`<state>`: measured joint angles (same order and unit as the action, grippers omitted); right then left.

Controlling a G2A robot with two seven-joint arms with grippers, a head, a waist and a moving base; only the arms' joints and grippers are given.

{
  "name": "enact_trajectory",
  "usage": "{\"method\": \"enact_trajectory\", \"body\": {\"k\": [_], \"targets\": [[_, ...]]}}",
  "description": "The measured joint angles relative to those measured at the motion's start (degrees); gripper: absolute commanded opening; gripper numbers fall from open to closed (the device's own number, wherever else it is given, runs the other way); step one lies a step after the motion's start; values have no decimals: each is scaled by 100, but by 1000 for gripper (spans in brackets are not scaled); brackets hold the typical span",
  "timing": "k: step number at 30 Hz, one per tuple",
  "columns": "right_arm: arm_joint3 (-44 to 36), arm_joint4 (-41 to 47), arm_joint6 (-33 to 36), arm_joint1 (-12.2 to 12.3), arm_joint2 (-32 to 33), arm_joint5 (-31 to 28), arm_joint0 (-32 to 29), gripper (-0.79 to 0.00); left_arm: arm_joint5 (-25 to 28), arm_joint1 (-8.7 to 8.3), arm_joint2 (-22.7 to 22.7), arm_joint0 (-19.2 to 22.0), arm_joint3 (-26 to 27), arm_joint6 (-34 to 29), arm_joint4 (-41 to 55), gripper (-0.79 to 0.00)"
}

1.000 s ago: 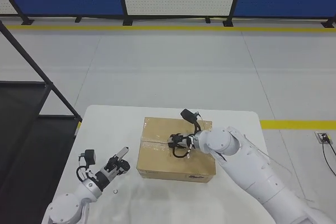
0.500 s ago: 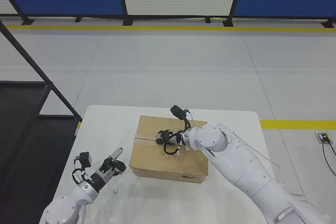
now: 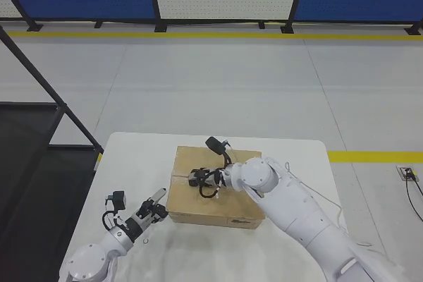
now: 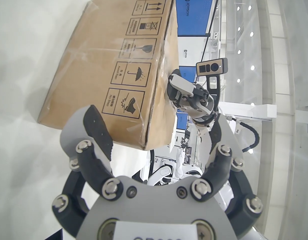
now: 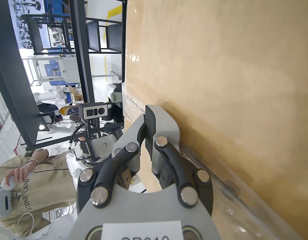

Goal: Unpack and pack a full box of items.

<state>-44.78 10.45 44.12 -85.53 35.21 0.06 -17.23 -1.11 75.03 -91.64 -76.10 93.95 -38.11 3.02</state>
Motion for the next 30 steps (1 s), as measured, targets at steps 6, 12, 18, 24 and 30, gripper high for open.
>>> {"method": "enact_trajectory", "body": {"k": [6, 12, 18, 24, 30], "targets": [[209, -49, 122, -75, 38, -212, 70, -785, -12, -27, 85, 28, -17, 32, -1, 0], [317, -248, 242, -18, 204, -271, 119, -785, -23, -62, 75, 67, -36, 56, 40, 0], [142, -489, 576, 163, 475, -256, 23, -785, -19, -94, 69, 106, -68, 83, 98, 0], [-230, -803, 824, 401, 814, -114, -195, -785, -37, -123, 102, 156, -98, 103, 129, 0], [-701, -1149, 736, 667, 1271, 158, -538, -785, -47, -152, 139, 187, -123, 121, 127, 0]]}}
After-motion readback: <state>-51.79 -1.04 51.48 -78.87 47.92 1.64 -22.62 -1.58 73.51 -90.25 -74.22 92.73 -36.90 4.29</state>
